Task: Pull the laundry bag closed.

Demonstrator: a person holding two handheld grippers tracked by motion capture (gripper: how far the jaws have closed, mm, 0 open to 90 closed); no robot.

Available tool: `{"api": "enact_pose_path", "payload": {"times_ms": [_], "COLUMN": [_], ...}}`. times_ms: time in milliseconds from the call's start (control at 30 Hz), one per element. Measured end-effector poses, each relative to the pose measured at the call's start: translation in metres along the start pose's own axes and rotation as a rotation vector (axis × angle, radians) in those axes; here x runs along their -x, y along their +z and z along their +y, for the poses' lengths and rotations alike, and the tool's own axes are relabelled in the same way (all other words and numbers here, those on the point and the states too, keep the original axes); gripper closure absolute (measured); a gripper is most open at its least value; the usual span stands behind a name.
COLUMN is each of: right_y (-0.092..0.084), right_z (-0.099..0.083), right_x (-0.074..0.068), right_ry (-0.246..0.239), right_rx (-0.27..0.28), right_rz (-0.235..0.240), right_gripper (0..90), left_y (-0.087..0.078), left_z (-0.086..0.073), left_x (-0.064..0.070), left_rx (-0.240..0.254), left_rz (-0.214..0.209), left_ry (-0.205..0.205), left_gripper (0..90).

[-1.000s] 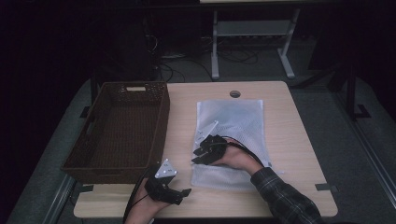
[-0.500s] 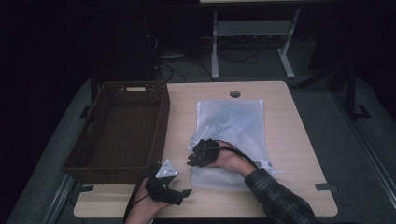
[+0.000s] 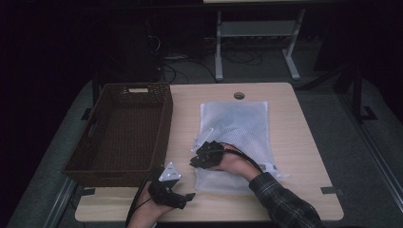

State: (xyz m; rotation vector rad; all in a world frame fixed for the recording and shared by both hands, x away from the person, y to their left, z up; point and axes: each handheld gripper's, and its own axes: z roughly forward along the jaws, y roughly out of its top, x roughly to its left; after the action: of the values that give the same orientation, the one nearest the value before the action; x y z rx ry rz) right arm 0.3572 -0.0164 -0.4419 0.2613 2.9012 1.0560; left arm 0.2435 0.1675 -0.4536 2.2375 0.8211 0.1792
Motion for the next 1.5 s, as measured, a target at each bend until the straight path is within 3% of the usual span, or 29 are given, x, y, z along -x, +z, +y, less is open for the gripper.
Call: {"api": "enact_pose_path", "payload": {"times_ms": [400, 700, 967, 1167, 1500], "right_y": [-0.019, -0.003, 0.010, 0.011, -0.002], "right_z": [-0.010, -0.006, -0.006, -0.005, -0.004], "right_x": [0.001, -0.003, -0.005, -0.007, -0.005], "right_ry": [0.019, -0.011, -0.039, -0.061, -0.031], "right_rx": [0.023, 0.006, -0.034, -0.040, 0.004], "right_rz": [-0.024, -0.018, -0.027, -0.040, -0.032], "right_gripper": [83.3, 76.5, 77.5, 80.6, 80.7], "left_y": [0.001, 0.000, 0.000, 0.000, 0.000], "left_z": [0.000, 0.000, 0.000, 0.000, -0.001], "left_x": [-0.001, -0.001, -0.001, -0.001, -0.002], "left_rx": [-0.007, -0.006, -0.007, -0.007, -0.009], "left_rz": [0.001, -0.002, -0.006, -0.008, -0.008], "left_ry": [0.001, -0.003, -0.005, -0.007, -0.011], "left_gripper": [16.8, 16.8, 16.8, 16.8, 16.8]}}
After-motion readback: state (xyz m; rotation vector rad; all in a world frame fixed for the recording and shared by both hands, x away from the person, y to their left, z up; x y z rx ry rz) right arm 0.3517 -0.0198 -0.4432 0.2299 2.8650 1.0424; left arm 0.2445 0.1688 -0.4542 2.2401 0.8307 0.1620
